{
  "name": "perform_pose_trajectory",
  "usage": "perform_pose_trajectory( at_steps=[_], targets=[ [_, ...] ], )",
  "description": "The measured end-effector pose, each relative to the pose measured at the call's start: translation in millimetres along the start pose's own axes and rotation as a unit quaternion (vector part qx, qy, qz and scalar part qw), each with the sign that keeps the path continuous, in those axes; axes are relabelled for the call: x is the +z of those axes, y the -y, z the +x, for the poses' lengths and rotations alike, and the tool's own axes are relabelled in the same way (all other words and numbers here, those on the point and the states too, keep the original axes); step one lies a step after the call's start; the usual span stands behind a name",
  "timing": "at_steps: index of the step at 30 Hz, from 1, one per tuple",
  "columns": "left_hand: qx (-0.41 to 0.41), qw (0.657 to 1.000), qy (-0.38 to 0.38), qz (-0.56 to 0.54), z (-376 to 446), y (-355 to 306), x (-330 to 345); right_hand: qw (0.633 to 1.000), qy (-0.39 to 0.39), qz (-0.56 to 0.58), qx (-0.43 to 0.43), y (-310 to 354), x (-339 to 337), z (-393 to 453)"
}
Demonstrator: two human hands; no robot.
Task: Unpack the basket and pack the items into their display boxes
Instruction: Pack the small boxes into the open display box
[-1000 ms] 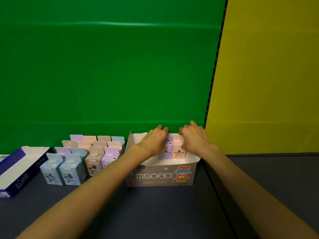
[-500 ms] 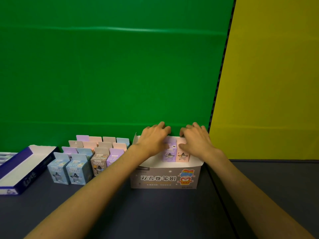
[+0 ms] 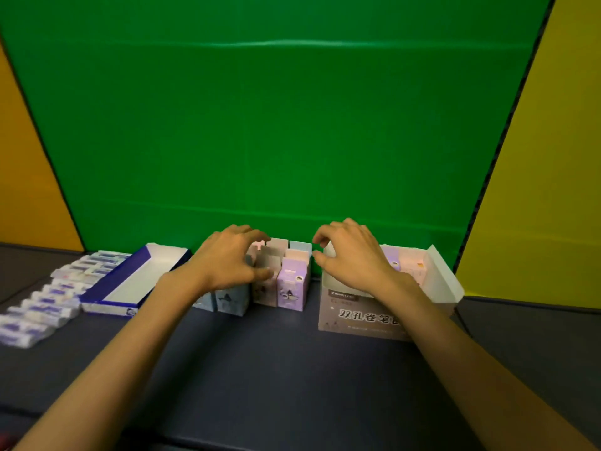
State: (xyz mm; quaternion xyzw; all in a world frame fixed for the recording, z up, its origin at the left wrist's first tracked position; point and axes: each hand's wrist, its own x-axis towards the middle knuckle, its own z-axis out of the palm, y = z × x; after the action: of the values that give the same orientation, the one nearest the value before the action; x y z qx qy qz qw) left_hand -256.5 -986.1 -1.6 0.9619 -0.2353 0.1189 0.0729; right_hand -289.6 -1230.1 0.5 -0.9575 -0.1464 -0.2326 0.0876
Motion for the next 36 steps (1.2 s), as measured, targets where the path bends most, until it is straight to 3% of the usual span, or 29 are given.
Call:
perform_pose_trajectory(
  at_steps=[8, 15, 21, 23, 26, 28, 36],
  targets=[
    [0.008, 0.994, 0.014, 0.104, -35, 48, 15, 0.997, 0.052, -0.054, 0.021, 29, 29, 7],
    [0.045, 0.996, -0.006, 0.083, -40, 53, 16, 0.992, 0.085, -0.093, 0.017, 55, 45, 12],
    [0.053, 0.998, -0.021, -0.042, -46, 62, 4, 0.985, 0.105, -0.138, -0.001, 62, 52, 19],
    [0.037, 0.99, -0.027, -0.132, -48, 66, -6, 0.98, 0.109, -0.167, -0.006, 64, 51, 21],
    [0.0, 0.945, -0.035, -0.324, -52, 67, -18, 0.976, 0.111, -0.188, -0.016, 70, 50, 25],
    [-0.026, 0.916, -0.055, -0.396, -54, 68, -21, 0.978, 0.105, -0.178, -0.023, 76, 49, 26],
    [-0.082, 0.843, -0.143, -0.511, -56, 70, -22, 0.989, 0.091, -0.112, -0.033, 85, 62, 27]
  ],
)
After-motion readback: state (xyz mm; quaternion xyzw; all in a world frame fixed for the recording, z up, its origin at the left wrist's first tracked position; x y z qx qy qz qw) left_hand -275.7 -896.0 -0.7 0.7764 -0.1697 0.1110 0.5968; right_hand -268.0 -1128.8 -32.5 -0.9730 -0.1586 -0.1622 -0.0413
